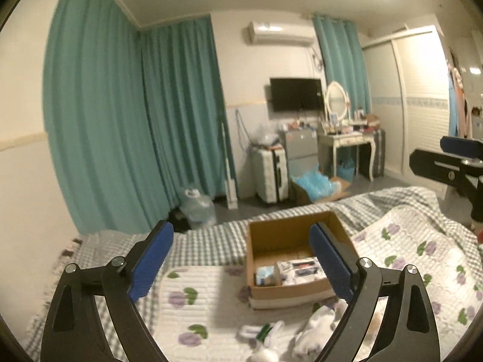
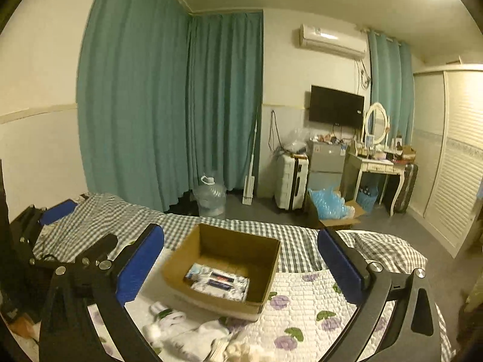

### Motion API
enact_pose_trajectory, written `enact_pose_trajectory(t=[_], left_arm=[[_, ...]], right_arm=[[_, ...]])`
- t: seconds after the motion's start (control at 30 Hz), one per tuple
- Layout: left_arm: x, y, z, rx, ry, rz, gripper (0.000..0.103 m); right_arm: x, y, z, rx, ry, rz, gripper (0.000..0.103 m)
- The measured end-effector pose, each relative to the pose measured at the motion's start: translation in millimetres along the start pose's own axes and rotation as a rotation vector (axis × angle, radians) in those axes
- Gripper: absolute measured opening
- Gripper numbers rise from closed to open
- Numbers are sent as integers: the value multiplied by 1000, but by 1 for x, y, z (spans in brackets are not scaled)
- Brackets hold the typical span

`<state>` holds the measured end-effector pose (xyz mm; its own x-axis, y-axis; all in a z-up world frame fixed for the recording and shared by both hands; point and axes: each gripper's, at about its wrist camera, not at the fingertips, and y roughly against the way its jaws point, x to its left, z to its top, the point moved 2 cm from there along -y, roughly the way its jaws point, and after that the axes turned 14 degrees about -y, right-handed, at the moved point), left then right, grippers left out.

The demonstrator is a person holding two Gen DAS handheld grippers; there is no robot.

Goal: Organize soft objects
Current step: 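Grasp the white sock with the right tool while the left grasps the white plush item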

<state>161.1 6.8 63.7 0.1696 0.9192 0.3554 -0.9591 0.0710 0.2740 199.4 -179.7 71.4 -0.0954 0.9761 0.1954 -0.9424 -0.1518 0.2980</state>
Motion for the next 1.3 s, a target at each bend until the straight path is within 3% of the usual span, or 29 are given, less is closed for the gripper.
enact_pose_trajectory(t=[0.2, 0.4, 0.57, 0.7, 0.9, 1.03, 1.3], left_arm=[[16, 43, -15, -16, 9, 0, 93], [17, 45, -42, 35, 38, -5, 93], [8, 18, -73, 104, 63, -31, 93], [-5, -17, -108, 184, 95, -79, 93], [-28, -64, -163, 316, 63, -119, 93], [-30, -86, -187, 386, 72, -129, 93], [-29, -109, -205, 438, 70, -165, 93]], right_arm=[[27, 47, -20, -2, 66, -3, 102], [39, 53, -53, -16, 62, -1, 102], [37, 22, -90, 24, 49, -11, 102], [29, -25, -130, 129, 35, -13, 102], [20, -92, -198, 304, 58, -10, 102], [24, -126, -235, 414, 110, 2, 87], [29, -161, -271, 517, 171, -41, 75]])
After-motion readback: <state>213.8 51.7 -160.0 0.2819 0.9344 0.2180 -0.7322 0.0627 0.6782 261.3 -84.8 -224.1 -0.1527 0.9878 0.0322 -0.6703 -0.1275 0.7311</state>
